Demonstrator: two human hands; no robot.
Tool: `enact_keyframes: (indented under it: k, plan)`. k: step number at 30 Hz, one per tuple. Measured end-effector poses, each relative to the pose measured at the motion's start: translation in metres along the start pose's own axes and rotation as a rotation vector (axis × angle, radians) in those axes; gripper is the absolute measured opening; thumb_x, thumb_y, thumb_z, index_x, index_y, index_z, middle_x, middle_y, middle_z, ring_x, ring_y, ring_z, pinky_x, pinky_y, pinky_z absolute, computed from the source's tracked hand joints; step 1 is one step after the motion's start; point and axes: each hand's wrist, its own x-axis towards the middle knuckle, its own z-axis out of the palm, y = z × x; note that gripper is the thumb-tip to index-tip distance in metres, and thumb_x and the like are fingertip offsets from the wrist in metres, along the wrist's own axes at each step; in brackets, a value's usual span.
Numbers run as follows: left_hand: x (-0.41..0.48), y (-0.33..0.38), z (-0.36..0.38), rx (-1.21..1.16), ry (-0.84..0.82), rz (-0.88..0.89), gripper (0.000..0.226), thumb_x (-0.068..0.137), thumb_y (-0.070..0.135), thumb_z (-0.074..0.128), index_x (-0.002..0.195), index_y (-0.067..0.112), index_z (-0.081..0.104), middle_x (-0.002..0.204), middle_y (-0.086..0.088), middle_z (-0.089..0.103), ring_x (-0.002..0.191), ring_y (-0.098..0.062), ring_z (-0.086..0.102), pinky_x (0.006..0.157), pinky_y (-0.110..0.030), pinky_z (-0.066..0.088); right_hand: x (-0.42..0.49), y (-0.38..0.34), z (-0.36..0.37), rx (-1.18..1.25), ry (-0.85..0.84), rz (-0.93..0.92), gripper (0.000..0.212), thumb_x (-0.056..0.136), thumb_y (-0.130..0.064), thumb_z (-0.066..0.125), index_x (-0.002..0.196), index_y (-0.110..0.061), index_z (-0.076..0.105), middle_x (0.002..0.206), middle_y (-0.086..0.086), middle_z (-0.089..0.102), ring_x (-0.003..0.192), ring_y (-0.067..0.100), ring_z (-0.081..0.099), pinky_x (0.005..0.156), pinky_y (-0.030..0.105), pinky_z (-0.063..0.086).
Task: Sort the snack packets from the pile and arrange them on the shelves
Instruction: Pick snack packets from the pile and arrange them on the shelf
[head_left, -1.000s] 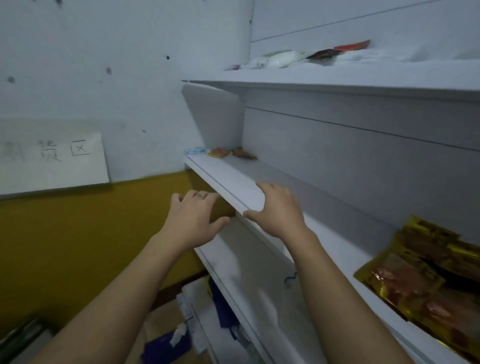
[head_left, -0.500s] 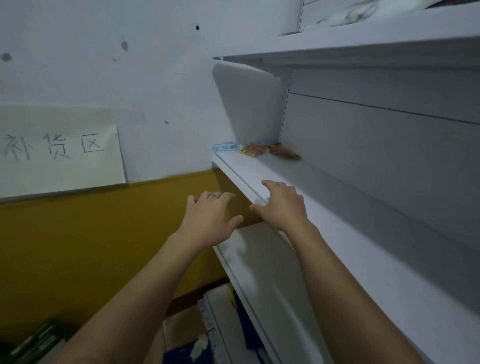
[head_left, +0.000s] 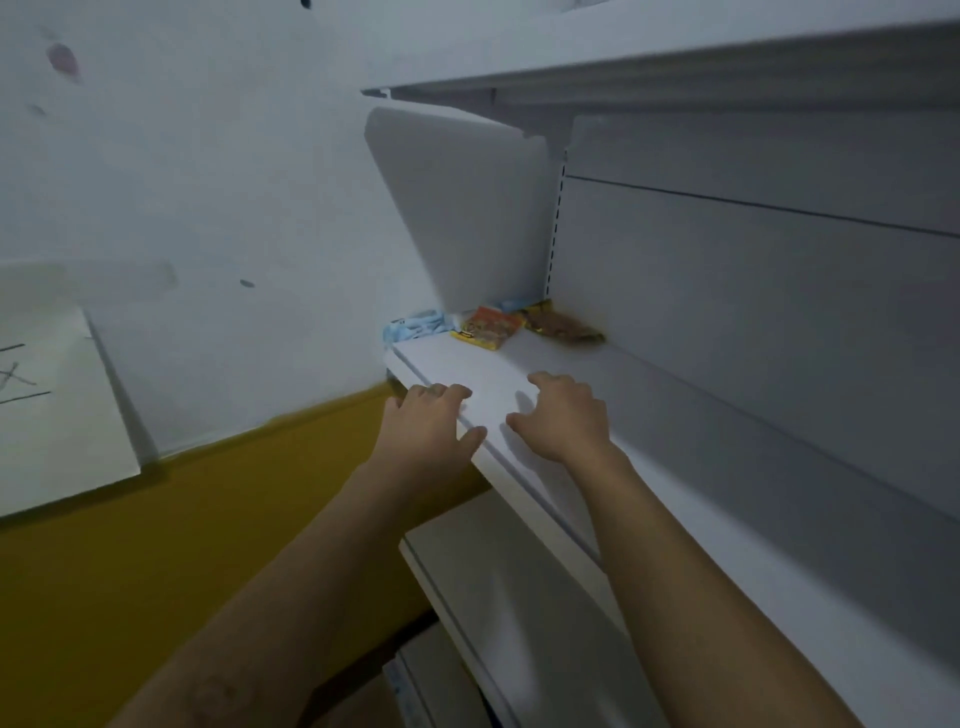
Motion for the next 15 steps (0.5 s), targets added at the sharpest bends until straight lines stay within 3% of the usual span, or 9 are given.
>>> enact_keyframes:
  k: [8,12,15]
  plan:
    - [0.12,-0.02,0.027,-0.041,-0.05,0.058,0.057,0.098,0.051,0.045,0.146,0.023,0.037,0.149,-0.005,0.045,0.136,-0.026,0.039,0.11,-0.048,0.031,0.083,0.02,0.023,-0.055,-0.021,0.167,0.057,0.095,-0.041,0.051,0.145,-0.018,0.037,0.143,0.01,0.043,0.13,0.03,0.04,0.105,0.04,0.033]
    - [0.179,-0.033,0.052,-0.073,0.002,0.097,0.054,0.096,0.044,0.049,0.142,0.017,0.041,0.143,-0.009,0.048,0.131,-0.028,0.041,0.102,-0.042,0.036,0.13,0.025,0.036,-0.082,0.063,0.23,0.057,0.096,-0.038,0.048,0.148,-0.018,0.034,0.15,0.007,0.037,0.135,0.028,0.034,0.109,0.039,0.028]
    - [0.212,-0.043,0.072,-0.115,0.038,0.121,0.061,0.094,0.042,0.05,0.146,0.013,0.037,0.151,-0.011,0.04,0.14,-0.031,0.032,0.105,-0.044,0.034,0.167,0.03,0.046,-0.099,0.187,0.264,0.054,0.095,-0.036,0.051,0.144,-0.017,0.038,0.149,0.006,0.038,0.136,0.027,0.033,0.109,0.038,0.026]
